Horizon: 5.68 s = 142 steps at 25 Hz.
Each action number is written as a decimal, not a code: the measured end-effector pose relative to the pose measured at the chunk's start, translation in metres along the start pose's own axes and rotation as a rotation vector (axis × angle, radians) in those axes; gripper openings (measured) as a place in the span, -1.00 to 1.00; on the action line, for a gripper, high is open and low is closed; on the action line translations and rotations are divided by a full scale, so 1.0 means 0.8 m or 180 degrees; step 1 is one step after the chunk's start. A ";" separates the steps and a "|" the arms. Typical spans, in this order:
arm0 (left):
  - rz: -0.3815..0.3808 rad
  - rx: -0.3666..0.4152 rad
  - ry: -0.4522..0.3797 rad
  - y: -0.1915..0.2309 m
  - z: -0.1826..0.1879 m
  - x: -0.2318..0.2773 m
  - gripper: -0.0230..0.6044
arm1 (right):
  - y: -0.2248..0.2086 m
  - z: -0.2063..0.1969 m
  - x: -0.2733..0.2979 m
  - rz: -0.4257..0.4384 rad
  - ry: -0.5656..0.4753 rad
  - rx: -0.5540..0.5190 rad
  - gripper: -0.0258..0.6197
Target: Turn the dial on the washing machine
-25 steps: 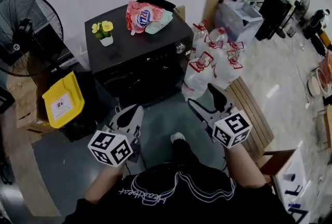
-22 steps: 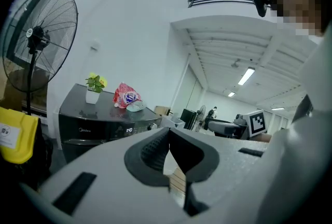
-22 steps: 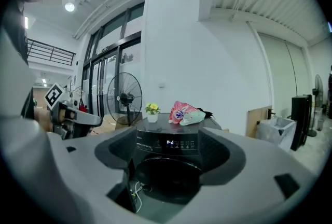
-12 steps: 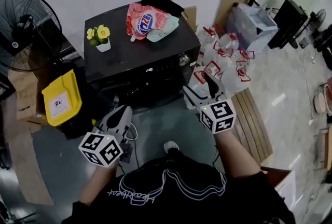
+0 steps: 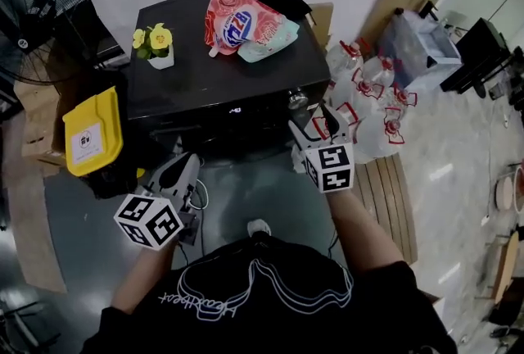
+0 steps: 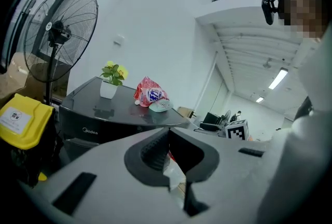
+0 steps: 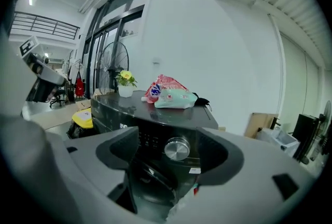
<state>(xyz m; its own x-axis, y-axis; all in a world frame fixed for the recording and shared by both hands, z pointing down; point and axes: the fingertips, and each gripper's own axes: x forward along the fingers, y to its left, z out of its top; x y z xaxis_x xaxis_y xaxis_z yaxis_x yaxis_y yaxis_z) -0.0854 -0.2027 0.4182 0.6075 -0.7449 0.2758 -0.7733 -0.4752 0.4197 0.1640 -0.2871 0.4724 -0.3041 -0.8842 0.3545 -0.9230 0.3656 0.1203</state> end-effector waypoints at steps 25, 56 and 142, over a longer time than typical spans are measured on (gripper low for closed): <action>0.0579 -0.0218 0.0067 0.053 -0.035 0.035 -0.91 | -0.023 -0.093 0.121 -0.0028 0.0393 0.0063 0.00; 0.0598 -0.0391 0.0017 0.057 -0.064 0.027 -0.91 | -0.035 -0.100 0.126 0.0207 0.0265 0.1279 -0.05; 0.0844 -0.0567 0.0010 0.092 -0.105 -0.002 -0.91 | -0.012 -0.088 0.118 -0.0511 0.0347 -0.2015 0.03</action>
<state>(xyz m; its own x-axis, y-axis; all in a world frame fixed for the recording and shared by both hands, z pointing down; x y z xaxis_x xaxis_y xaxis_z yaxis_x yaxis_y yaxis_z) -0.1284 -0.1971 0.5209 0.3898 -0.8303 0.3983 -0.8610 -0.1751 0.4776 0.1608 -0.3536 0.5703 -0.1179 -0.9197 0.3745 -0.6278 0.3613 0.6895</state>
